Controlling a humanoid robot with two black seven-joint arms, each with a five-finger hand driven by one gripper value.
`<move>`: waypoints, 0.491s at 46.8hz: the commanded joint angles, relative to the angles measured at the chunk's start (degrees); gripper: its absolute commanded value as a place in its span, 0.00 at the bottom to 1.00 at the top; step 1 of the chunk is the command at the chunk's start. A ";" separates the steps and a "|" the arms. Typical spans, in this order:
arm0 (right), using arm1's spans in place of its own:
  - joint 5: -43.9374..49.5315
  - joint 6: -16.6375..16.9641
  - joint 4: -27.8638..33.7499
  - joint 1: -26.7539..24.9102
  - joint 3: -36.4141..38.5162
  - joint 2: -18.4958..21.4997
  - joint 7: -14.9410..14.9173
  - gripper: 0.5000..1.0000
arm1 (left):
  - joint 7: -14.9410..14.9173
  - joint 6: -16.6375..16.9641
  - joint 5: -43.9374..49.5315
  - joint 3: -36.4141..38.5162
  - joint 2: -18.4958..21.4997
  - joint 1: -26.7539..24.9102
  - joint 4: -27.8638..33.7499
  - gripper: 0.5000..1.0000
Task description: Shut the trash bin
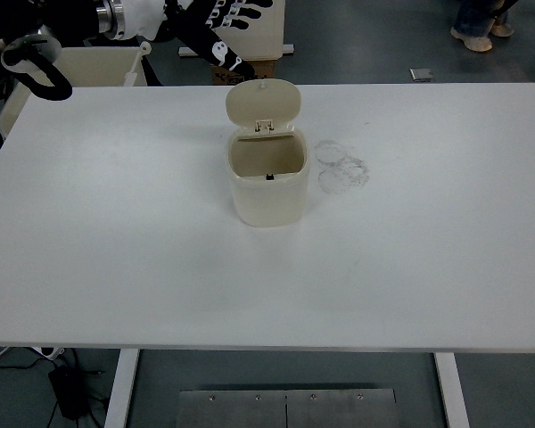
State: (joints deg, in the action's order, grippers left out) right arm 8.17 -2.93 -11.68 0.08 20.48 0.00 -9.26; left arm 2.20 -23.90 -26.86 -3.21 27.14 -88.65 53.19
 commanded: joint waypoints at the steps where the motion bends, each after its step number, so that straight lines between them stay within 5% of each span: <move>1: 0.00 0.03 0.00 0.01 0.00 0.00 0.03 0.99 | 0.00 -0.09 -3.19 0.04 -0.07 -0.12 -0.02 1.00; 23: 0.00 -0.06 0.00 0.01 0.00 0.00 -0.05 0.99 | -1.23 -2.90 -3.81 4.09 -2.26 0.58 0.07 1.00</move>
State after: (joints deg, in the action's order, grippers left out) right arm 8.17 -2.94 -11.68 0.08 20.48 0.00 -9.26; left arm 1.19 -25.82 -31.38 0.88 25.03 -88.09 53.20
